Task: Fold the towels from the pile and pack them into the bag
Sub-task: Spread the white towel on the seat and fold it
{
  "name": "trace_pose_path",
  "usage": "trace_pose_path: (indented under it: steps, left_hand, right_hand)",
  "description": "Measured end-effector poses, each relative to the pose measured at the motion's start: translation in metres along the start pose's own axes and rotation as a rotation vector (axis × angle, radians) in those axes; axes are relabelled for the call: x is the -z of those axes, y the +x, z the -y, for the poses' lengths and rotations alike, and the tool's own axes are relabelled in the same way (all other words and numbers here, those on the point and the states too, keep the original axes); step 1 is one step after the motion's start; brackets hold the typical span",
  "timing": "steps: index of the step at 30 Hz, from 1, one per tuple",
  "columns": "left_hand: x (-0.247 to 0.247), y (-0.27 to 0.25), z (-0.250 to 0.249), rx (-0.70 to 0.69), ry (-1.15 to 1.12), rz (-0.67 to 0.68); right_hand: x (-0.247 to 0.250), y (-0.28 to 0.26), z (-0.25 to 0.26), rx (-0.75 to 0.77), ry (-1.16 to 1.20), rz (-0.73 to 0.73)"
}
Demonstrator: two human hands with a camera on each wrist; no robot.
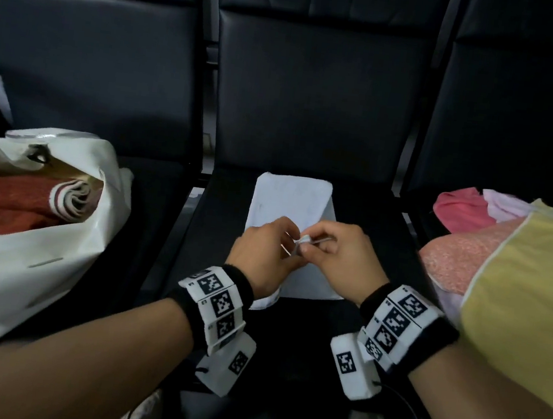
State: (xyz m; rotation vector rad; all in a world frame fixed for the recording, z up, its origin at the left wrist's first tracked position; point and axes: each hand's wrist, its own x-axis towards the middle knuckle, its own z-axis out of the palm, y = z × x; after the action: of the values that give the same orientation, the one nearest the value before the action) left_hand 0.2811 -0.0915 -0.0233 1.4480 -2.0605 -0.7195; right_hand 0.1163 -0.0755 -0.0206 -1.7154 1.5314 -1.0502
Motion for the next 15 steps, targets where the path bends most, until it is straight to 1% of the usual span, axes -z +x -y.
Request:
trace_pose_path:
  steps: [2,4,7,9,11,13,15]
  left_hand:
    - [0.001,0.006,0.004,0.018,0.004,-0.013]
    - [-0.002,0.015,0.003,0.035,-0.022,-0.037]
    - [-0.008,0.03,-0.004,0.03,-0.024,-0.051]
    - [-0.014,0.038,-0.008,0.016,-0.037,-0.036]
    - [-0.019,0.041,-0.01,0.01,-0.031,-0.004]
    - [-0.023,0.042,-0.01,0.002,-0.012,0.034]
    - [-0.026,0.042,-0.009,-0.002,-0.022,0.074]
  right_hand:
    - [0.001,0.003,-0.004,-0.019,0.01,0.021]
    - [0.004,0.009,-0.013,-0.06,0.005,-0.02]
    - [0.015,0.017,-0.033,-0.228,-0.055,-0.114]
    - [0.02,0.019,-0.044,-0.372,-0.141,-0.081]
    - [0.02,0.018,-0.055,-0.472,-0.241,-0.01]
    - [0.014,0.017,-0.063,-0.528,-0.333,0.037]
    - [0.008,0.018,-0.064,-0.555,-0.432,0.036]
